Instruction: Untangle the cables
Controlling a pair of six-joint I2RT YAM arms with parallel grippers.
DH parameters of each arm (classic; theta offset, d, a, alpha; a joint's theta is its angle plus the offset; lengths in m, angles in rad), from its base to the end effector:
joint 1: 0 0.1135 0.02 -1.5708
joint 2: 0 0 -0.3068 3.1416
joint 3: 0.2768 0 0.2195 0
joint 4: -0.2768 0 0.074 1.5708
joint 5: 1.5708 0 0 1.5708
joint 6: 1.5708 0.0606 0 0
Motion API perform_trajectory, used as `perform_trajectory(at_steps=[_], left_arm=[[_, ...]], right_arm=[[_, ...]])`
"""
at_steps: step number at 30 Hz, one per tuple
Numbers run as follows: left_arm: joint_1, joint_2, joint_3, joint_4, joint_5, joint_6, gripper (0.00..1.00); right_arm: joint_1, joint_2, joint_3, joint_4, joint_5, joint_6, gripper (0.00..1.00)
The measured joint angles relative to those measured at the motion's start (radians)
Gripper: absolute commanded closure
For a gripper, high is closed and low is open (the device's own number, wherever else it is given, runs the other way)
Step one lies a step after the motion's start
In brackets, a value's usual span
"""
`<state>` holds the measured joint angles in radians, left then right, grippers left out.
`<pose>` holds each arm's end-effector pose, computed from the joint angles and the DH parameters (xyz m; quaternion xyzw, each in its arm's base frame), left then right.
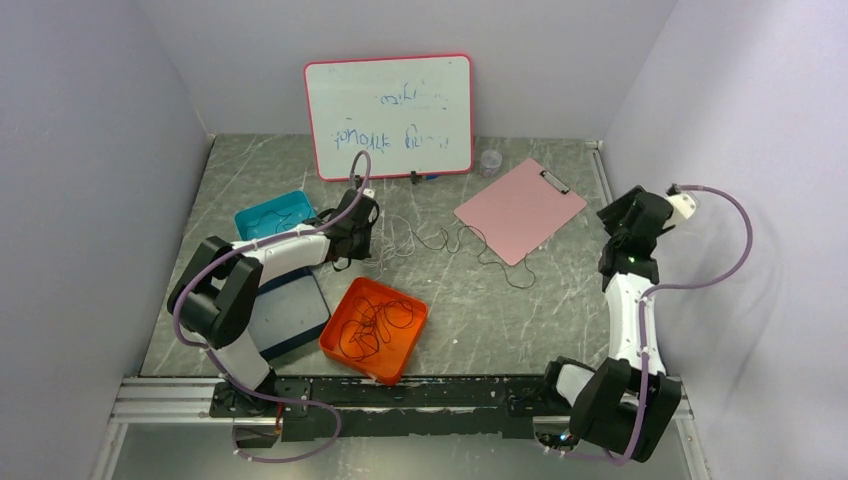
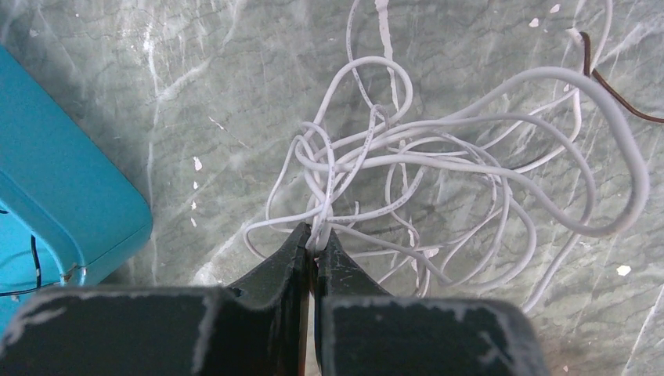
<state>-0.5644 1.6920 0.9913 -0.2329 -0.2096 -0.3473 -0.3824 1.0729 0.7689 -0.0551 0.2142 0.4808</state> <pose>0.2910 -0.1693 0.2206 0.0698 0.9425 -0.0479 0.3234 0.1971 -0.0932 0.3303 0.3972 0.7169 -0.0599 0.5698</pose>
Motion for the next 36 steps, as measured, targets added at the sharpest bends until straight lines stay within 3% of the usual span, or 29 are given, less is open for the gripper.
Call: perform_trajectory(at_steps=[4, 13, 18, 29, 36], left_arm=[[0.0, 0.0, -0.005, 0.0, 0.005, 0.0, 0.93], [0.0, -0.002, -0.005, 0.0, 0.005, 0.0, 0.93], [0.0, -0.004, -0.009, 0.0, 0.005, 0.0, 0.93], [0.0, -0.005, -0.019, 0.0, 0.015, -0.001, 0.93], [0.0, -0.005, -0.019, 0.001, 0.02, -0.001, 0.93]], right_arm=[[0.098, 0.022, 0.022, 0.003, -0.1, -0.022, 0.35], [0.618, 0.224, 0.096, -0.032, -0.251, -0.12, 0.34], [0.801, 0.349, 0.156, -0.077, -0.267, -0.172, 0.33], [1.001, 0.592, 0.312, -0.15, -0.145, -0.242, 0.33], [1.03, 0.703, 0.36, -0.179, -0.013, -0.261, 0.42]])
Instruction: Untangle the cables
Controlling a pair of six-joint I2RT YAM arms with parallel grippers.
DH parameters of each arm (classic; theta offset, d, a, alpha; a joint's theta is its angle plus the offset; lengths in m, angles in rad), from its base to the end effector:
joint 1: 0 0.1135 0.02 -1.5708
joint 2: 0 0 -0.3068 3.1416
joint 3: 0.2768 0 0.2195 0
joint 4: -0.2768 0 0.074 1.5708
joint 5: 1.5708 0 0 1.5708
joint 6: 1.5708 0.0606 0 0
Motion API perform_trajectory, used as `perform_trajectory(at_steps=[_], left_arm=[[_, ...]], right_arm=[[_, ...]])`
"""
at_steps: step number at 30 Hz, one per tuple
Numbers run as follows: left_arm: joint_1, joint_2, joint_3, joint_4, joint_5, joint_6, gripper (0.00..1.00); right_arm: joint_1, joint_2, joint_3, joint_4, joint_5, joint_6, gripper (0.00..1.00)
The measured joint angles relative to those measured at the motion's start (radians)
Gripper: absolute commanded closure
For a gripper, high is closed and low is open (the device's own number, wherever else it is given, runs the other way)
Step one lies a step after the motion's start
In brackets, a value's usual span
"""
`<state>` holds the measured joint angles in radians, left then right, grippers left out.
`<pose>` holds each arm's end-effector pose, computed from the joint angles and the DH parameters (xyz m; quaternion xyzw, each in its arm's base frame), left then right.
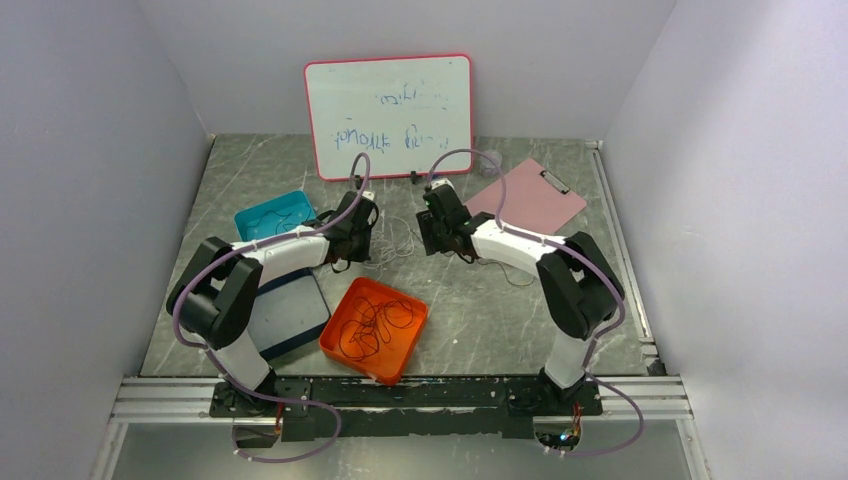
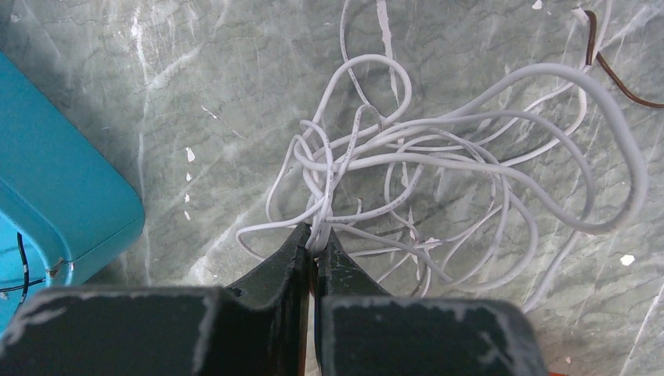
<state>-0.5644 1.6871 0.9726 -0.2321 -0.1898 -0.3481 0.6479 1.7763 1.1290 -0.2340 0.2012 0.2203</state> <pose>0.2870 -0.1682 0.2169 0.0733 0.9450 -0.0537 0.3141 0.3040 0.2149 0.2315 -0.1655 0.9223 0.0557 0.3448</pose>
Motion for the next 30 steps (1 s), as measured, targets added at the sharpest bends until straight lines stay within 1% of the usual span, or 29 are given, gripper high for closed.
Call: perform_trajectory(at_steps=[1, 6, 9, 15, 20, 26, 30], left_arm=[[0.0, 0.0, 0.0, 0.0, 0.0, 0.0, 0.93], [0.0, 0.0, 0.0, 0.0, 0.001, 0.0, 0.93], [0.0, 0.0, 0.0, 0.0, 0.001, 0.0, 0.93], [0.0, 0.001, 0.0, 0.001, 0.003, 0.0, 0.93], [0.0, 0.019, 0.0, 0.001, 0.01, 0.001, 0.93], [0.0, 0.026, 0.0, 0.001, 0.011, 0.003, 0.93], [0.0, 0.027, 0.0, 0.001, 0.011, 0.004, 0.93]], right_arm=[[0.002, 0.008, 0.004, -0.004, 0.019, -0.002, 0.45], [0.006, 0.05, 0.014, -0.012, 0.103, -0.012, 0.76], [0.008, 0.051, 0.012, -0.017, 0.142, -0.017, 0.99], [0.005, -0.011, -0.018, -0.018, 0.217, -0.024, 1.0], [-0.032, -0.123, -0.061, -0.032, 0.288, -0.026, 1.0], [-0.136, -0.268, -0.142, -0.039, 0.359, 0.004, 1.0], [-0.259, -0.283, -0.177, -0.041, 0.362, 0.019, 1.0]])
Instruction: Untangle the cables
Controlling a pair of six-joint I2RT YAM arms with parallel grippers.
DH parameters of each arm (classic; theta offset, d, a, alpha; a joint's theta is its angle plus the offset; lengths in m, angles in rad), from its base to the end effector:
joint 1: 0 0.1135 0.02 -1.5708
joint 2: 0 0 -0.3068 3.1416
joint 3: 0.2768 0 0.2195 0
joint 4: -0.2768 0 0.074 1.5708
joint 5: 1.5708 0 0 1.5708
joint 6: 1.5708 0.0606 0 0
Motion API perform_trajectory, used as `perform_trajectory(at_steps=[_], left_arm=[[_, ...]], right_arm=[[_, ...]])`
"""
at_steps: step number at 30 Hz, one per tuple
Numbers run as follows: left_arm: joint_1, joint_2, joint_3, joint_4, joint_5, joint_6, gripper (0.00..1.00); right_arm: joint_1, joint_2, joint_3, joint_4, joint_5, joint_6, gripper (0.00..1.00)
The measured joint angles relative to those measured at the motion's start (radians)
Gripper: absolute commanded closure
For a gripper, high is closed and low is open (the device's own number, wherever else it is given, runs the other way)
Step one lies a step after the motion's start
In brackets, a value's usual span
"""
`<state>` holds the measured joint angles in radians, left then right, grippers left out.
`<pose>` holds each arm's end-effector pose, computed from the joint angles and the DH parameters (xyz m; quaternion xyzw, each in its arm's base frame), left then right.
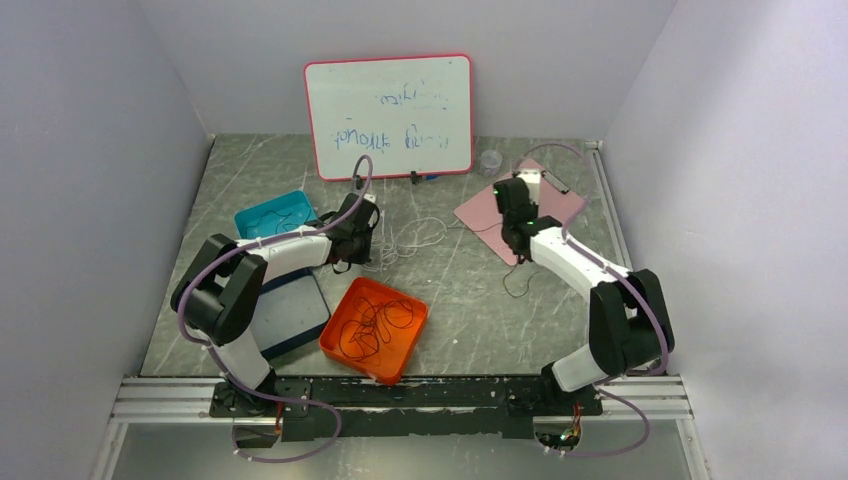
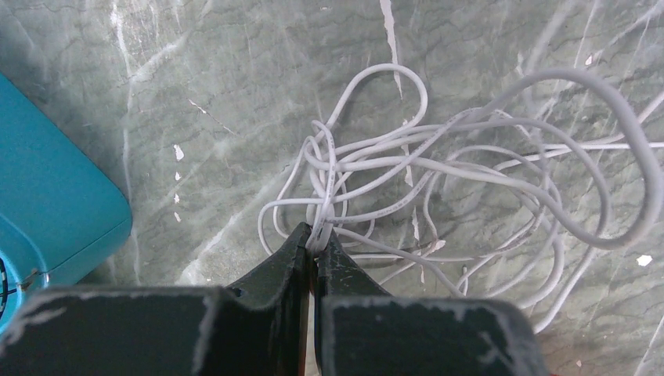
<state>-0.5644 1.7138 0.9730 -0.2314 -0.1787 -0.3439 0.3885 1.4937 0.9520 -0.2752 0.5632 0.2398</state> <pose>0.2891 -0.1703 0.2085 0.0786 0.9488 -0.0522 0.3013 0.2843 0.0814 0.2706 0.0357 0.8983 -0.1365 0.4161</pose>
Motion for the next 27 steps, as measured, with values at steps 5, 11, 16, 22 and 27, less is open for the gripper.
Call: perform_trajectory(at_steps=[5, 11, 16, 22, 27], left_arm=[[0.0, 0.0, 0.0, 0.0, 0.0, 0.0, 0.93], [0.0, 0.0, 0.0, 0.0, 0.0, 0.0, 0.93], [0.0, 0.0, 0.0, 0.0, -0.002, -0.001, 0.93], [0.003, 0.0, 0.0, 0.0, 0.003, 0.0, 0.78], [0.005, -0.021, 0.0, 0.0, 0.021, 0.007, 0.5]], right_arm=[[-0.152, -0.006, -0.06, 0.0, -0.039, 0.009, 1.0], [-0.24, -0.012, -0.085, 0.013, -0.085, 0.026, 1.0], [-0.284, -0.014, -0.102, 0.041, -0.135, 0.055, 1.0], [-0.294, -0.09, -0.128, 0.053, -0.212, 0.064, 1.0], [-0.294, -0.201, -0.113, 0.053, -0.251, 0.069, 1.0]])
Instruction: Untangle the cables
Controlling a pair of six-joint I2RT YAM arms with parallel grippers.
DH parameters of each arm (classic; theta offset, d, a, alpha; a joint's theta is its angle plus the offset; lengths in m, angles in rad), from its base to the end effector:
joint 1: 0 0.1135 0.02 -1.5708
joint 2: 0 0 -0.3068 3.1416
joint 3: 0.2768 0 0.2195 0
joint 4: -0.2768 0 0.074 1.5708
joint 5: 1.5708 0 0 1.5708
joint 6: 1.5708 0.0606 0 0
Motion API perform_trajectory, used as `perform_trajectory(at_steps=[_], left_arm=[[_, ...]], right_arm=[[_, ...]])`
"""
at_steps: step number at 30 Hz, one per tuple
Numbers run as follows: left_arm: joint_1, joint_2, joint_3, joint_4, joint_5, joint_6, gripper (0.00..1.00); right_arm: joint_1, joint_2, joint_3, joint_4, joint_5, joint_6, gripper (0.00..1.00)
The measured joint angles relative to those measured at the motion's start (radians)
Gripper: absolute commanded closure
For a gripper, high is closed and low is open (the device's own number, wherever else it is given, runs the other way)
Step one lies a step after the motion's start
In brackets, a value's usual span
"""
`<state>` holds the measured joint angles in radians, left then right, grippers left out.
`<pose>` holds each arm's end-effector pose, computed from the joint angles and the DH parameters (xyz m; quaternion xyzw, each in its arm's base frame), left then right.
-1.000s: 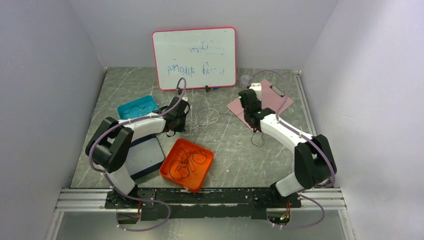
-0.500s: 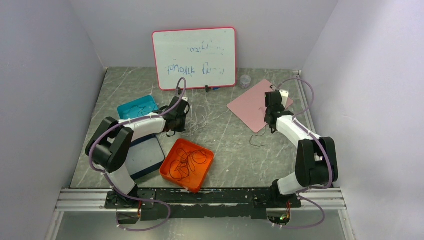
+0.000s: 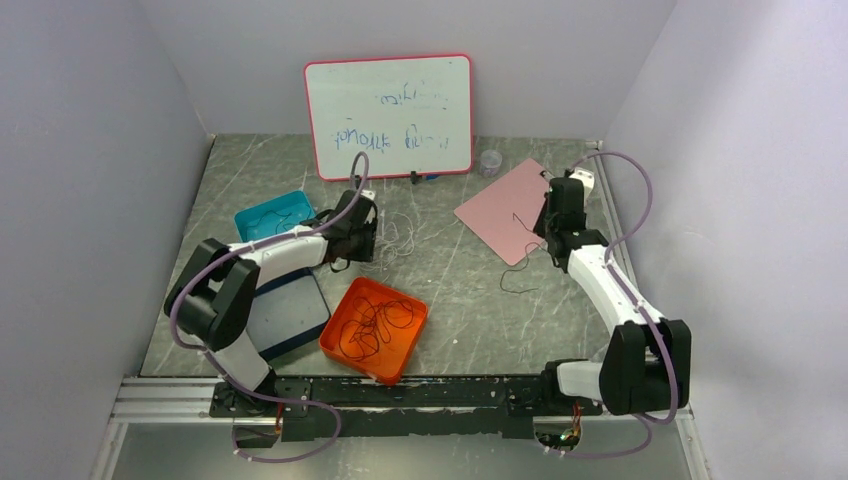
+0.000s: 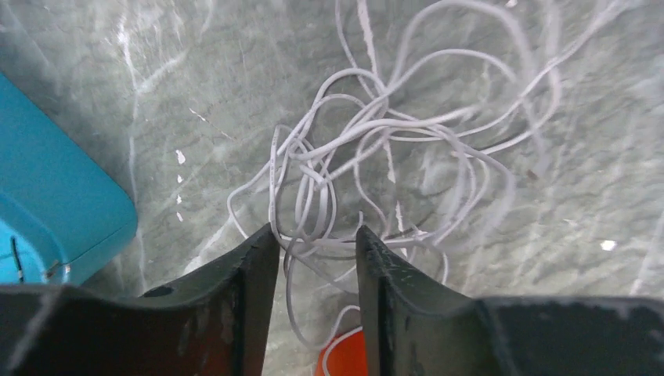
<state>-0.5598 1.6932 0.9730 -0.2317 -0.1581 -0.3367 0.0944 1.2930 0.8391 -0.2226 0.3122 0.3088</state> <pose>0.2876 -0.1689 0.2148 0.0818 0.9463 -0.0638 0.3062 0.2552 0.0055 0.2874 0.1621 0.8784 -0.0518 0.4466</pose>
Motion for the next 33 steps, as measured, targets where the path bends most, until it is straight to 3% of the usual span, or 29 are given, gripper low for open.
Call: perform_trajectory(at_steps=[3, 8, 16, 25, 33], left_arm=[[0.0, -0.048, 0.002, -0.002, 0.006, 0.004, 0.44], [0.0, -0.145, 0.027, -0.006, 0.006, 0.008, 0.43], [0.0, -0.229, 0.034, -0.013, 0.003, 0.008, 0.44], [0.0, -0.229, 0.034, -0.035, 0.001, 0.008, 0.45], [0.0, -0.226, 0.034, -0.035, 0.001, 0.008, 0.46]], right_arm=[[0.0, -0.029, 0.018, -0.003, -0.042, 0.002, 1.0], [0.0, -0.032, 0.024, -0.021, -0.113, 0.026, 1.0], [0.0, -0.038, -0.122, -0.025, -0.15, 0.093, 0.96], [0.0, 0.018, -0.143, -0.023, -0.236, 0.094, 0.66], [0.0, 0.059, -0.14, -0.021, -0.264, 0.071, 0.6]])
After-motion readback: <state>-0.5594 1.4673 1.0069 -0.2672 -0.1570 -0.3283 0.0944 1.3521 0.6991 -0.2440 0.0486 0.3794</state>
